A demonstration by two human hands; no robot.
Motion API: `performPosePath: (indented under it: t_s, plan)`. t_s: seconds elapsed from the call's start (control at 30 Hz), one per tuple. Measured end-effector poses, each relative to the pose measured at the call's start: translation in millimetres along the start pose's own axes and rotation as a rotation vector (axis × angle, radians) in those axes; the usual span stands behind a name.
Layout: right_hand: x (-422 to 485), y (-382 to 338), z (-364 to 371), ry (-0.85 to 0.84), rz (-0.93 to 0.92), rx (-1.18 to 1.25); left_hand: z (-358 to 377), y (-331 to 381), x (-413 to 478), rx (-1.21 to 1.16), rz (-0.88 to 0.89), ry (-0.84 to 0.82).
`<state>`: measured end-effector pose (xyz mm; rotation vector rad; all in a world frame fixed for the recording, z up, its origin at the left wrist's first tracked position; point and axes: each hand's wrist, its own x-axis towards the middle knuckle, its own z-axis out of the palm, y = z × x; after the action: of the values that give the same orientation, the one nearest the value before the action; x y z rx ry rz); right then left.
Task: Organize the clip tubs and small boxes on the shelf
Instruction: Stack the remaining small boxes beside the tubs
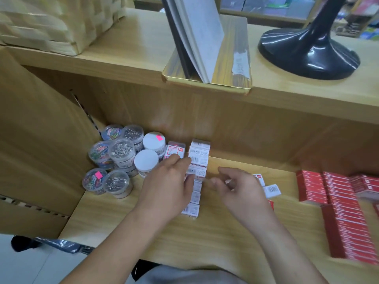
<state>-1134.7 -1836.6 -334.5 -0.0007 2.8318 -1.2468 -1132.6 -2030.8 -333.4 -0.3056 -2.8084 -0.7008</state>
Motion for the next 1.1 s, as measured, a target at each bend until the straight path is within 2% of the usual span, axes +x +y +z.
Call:
performPosePath:
  t_s: [0.07,0.13,0.2,0.3,0.43,0.63,0.7,0.8,0.93,1.1]
  plan:
    - [-12,15,-29,0.13,0.034,0.029,3,21,-6,-0.111,0.048,0.0]
    - [-21,38,-54,0.246,0.061,-0.006,18,42,-9,-0.208,0.095,-0.098]
    - [-29,58,-69,0.279,0.099,-0.103,41,57,-4,-0.189,0.126,-0.211]
    - [-40,82,-64,0.224,0.167,-0.094,71,77,6,-0.032,0.145,-0.295]
    - [-54,99,-51,0.105,0.145,0.013,91,83,5,0.032,0.155,-0.281]
    - [-74,116,-63,0.187,0.238,0.286,91,80,-17,-0.005,0.116,-0.301]
    - [-79,117,-63,0.179,0.189,0.283,89,80,-26,-0.058,0.094,-0.305]
    - [-86,121,-59,0.165,0.006,0.142,89,77,-41,-0.209,0.047,-0.329]
    - [-97,122,-57,0.121,-0.151,0.104,91,71,-62,-0.333,0.005,-0.31]
    - [-105,125,-47,0.157,-0.029,0.191,95,65,-77,-0.405,-0.062,-0.251]
